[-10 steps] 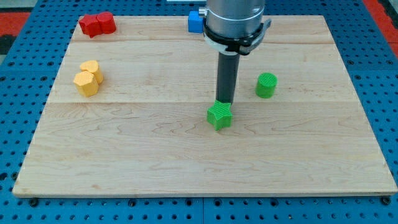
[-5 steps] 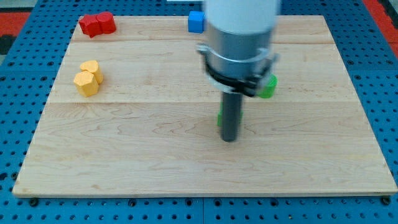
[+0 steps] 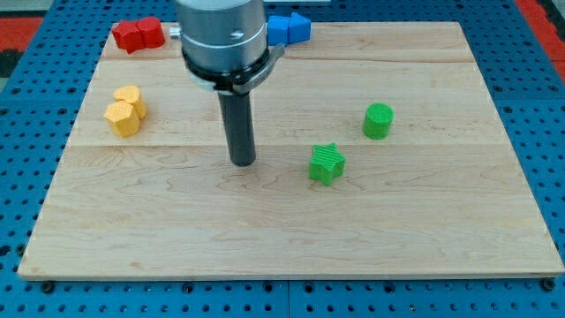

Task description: Move the green star to the bottom right of the green circle

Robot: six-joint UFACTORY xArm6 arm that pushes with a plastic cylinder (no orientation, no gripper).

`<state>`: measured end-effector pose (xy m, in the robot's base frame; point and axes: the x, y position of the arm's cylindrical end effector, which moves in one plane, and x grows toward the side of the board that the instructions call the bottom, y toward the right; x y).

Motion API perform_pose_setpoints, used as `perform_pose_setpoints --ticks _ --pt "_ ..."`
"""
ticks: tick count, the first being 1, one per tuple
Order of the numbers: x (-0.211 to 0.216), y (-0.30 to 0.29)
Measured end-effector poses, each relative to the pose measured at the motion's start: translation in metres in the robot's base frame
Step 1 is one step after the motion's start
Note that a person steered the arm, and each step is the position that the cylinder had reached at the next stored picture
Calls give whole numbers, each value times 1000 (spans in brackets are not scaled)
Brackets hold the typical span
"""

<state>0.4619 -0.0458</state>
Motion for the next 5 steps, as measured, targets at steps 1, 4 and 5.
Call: perform_pose_setpoints --ticks 1,4,5 --pt "0 39" --pt "25 182" --pt "15 145"
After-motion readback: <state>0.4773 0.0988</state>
